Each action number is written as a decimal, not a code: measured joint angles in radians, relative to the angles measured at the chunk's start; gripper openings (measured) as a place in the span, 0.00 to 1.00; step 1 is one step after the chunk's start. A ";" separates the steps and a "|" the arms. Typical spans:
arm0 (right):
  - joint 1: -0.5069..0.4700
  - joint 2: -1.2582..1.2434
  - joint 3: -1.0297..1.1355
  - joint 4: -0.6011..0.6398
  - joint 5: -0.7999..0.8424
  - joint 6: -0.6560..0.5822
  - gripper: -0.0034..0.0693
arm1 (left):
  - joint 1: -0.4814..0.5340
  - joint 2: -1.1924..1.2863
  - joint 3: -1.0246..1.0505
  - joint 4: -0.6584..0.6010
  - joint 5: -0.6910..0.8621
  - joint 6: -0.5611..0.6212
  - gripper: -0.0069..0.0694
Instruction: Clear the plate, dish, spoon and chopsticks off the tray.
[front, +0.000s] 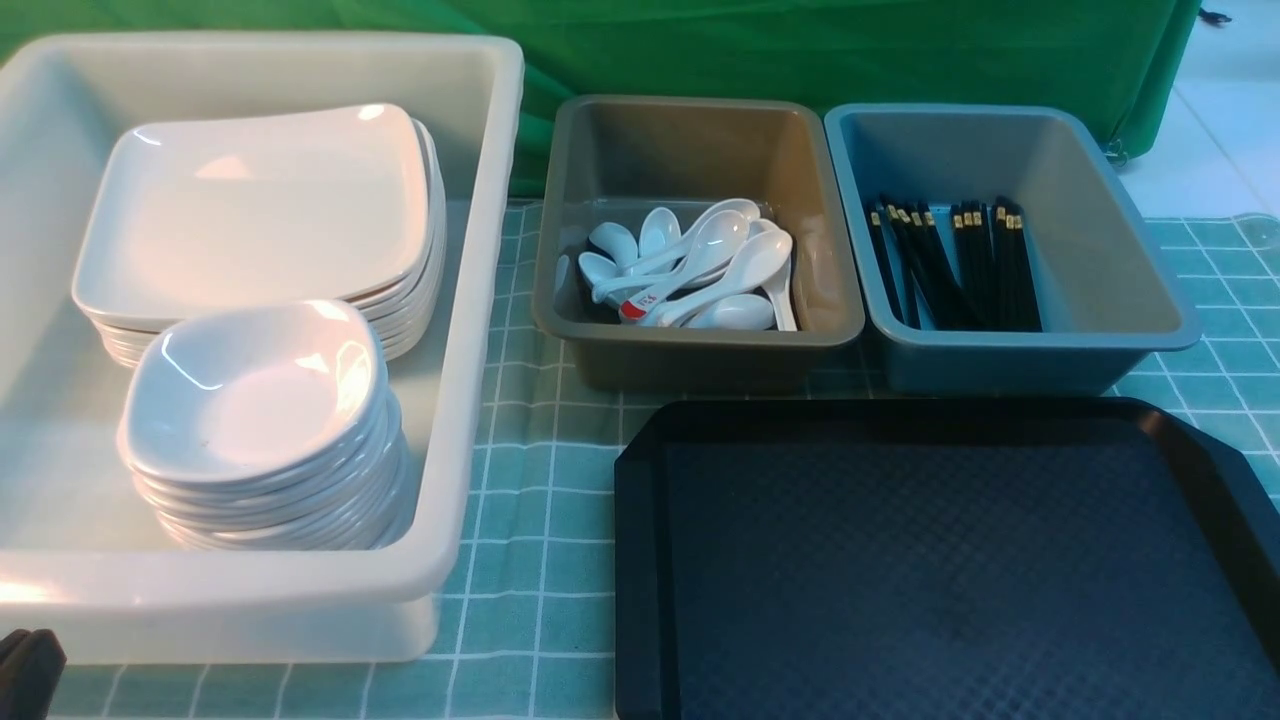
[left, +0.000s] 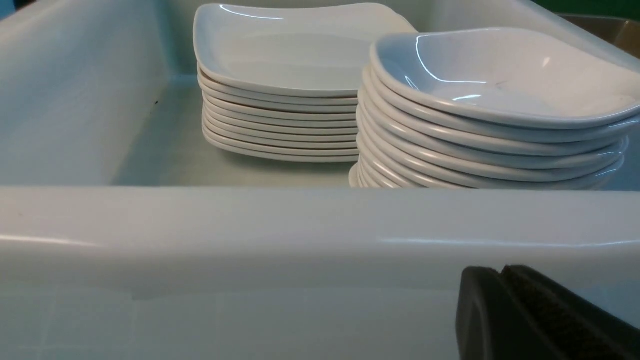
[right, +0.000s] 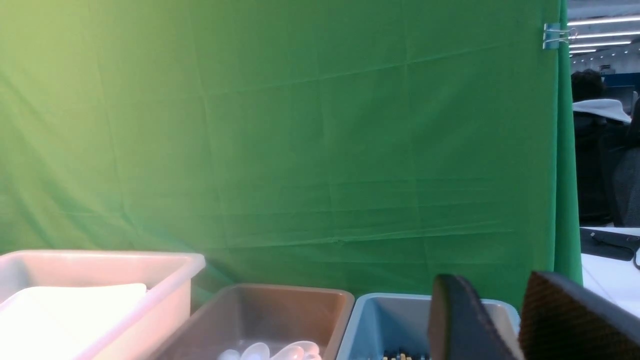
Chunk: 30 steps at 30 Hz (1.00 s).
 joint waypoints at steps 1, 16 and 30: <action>0.000 0.000 0.000 -0.001 0.000 -0.013 0.37 | 0.000 0.000 0.000 0.000 0.000 0.000 0.11; -0.211 -0.053 0.217 -0.004 0.328 -0.277 0.38 | 0.000 0.000 0.000 0.000 0.000 0.000 0.11; -0.253 -0.170 0.400 0.005 0.331 -0.185 0.38 | 0.000 0.000 0.000 0.018 0.003 0.000 0.11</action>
